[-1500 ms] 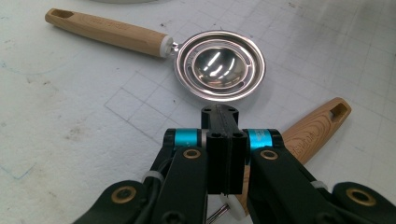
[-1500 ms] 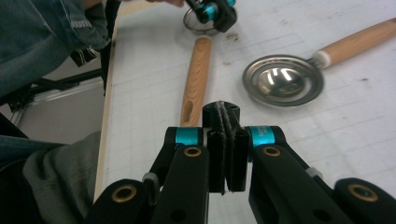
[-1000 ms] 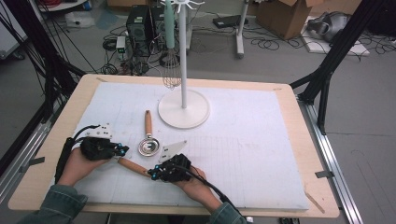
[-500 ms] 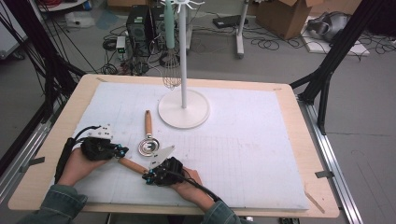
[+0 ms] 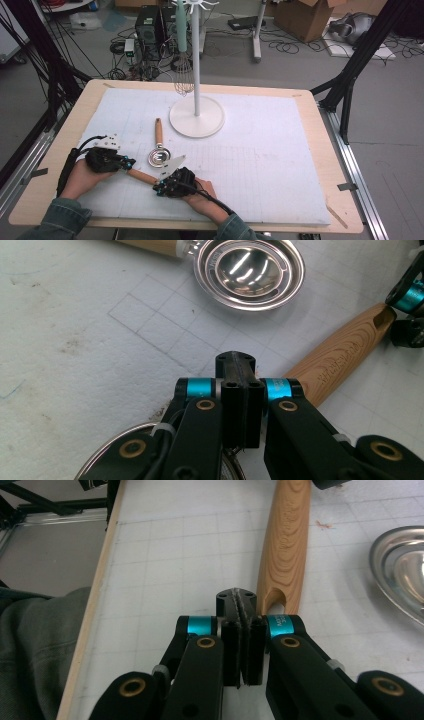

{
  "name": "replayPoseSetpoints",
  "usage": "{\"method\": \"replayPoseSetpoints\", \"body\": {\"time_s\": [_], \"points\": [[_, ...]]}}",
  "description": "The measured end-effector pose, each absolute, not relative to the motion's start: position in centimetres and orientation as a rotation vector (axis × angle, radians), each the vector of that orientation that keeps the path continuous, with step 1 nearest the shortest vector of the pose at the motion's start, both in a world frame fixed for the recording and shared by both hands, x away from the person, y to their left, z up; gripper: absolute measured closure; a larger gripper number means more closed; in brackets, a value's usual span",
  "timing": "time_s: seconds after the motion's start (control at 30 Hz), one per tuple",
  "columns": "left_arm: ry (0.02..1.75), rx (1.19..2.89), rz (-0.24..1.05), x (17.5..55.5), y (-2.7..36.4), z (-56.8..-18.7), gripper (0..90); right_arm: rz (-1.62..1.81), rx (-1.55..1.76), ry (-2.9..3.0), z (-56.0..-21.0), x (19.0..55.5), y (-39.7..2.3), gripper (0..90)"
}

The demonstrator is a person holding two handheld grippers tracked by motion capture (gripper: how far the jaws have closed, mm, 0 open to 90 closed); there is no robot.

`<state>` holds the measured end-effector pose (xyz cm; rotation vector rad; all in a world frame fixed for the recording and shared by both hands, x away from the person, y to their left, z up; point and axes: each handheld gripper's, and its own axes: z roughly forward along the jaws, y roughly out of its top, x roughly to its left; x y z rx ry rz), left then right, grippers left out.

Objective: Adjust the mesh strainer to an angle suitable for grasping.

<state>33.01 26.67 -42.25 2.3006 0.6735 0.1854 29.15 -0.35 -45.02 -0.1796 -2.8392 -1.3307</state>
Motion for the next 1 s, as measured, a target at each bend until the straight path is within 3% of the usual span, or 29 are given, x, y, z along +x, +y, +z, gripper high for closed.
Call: {"method": "replayPoseSetpoints", "body": {"time_s": [1.0], "points": [[0.678, 2.305, 0.138, 32.8, 26.9, -42.4, 89.7, -1.346, -0.357, -2.870, -45.0, 31.6, -1.3, 89.3]]}}
